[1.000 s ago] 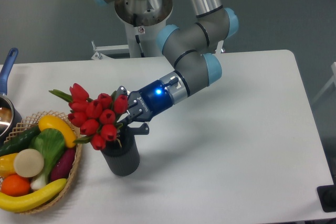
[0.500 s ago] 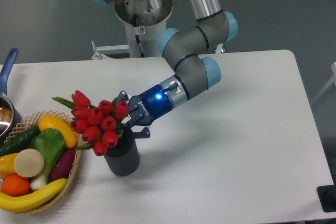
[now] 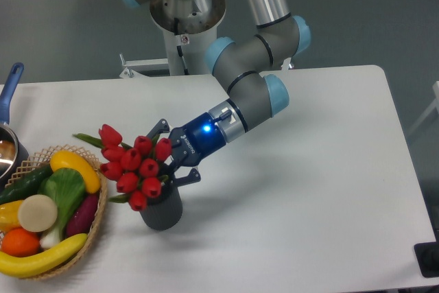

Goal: Insert the flowers into the vase
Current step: 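Push the tulips deeper into the vase, adjusting the bunch upright, then open the gripper to release the tulip bunch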

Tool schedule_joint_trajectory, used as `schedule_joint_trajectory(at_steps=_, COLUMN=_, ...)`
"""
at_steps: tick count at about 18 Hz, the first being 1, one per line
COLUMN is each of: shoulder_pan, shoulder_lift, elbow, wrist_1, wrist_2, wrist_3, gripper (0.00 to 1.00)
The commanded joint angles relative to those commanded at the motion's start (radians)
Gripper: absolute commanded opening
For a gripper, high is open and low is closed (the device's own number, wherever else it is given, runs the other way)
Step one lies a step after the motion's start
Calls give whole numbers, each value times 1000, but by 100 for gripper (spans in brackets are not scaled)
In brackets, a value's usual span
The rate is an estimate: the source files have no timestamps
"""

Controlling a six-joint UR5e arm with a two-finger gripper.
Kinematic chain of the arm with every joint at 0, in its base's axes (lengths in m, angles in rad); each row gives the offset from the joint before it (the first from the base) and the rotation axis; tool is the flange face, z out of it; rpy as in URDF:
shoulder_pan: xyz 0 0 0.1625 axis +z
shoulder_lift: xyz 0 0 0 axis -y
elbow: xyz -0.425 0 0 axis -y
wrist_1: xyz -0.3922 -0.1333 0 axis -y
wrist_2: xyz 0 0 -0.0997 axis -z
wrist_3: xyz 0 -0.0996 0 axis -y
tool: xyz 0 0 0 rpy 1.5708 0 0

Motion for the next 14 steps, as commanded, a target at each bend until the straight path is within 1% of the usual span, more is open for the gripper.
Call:
schedule_joint_trajectory(at_steps=1, shoulder_pan=0, shoulder_lift=2, elbow=0, wrist_1=0, wrist_2=2, wrist_3=3, gripper=88)
schedule_joint_trajectory(at_steps=2, shoulder_pan=0, shoulder_lift=2, elbow=0, wrist_1=0, wrist_2=11, wrist_3=14, gripper=93)
schedule_joint_trajectory(at_steps=4, shoulder_pan=3, shoulder_lift=3, elbow=0, wrist_1=0, wrist_2=49, wrist_3=26, gripper=99)
schedule_joint_trajectory(at_steps=8, shoulder_pan=9, shoulder_lift=17, elbow=-5, wrist_1=3, wrist_2=72, wrist_3=28, gripper=100)
schedule_joint_trajectory(at_steps=9, shoulder_pan=20, shoulder_lift=44, elbow=-8, wrist_1=3, wrist_2=106, wrist_3=26, gripper=100)
schedule_joint_trajectory(at_steps=11, shoulder_pan=37, shoulder_lift=81, elbow=-14, wrist_1=0, wrist_2=170, wrist_3=17, gripper=100)
schedule_joint_trajectory(at_steps=13, shoulder_pan=55, shoulder_lift=107, elbow=-29, wrist_1=0, wrist_2=179, wrist_3=18, gripper=100)
schedule_joint_trajectory(at_steps=14, shoulder_pan=64, shoulder_lift=136, elbow=-37, wrist_1=0, wrist_2=201, wrist_3=20, gripper=100)
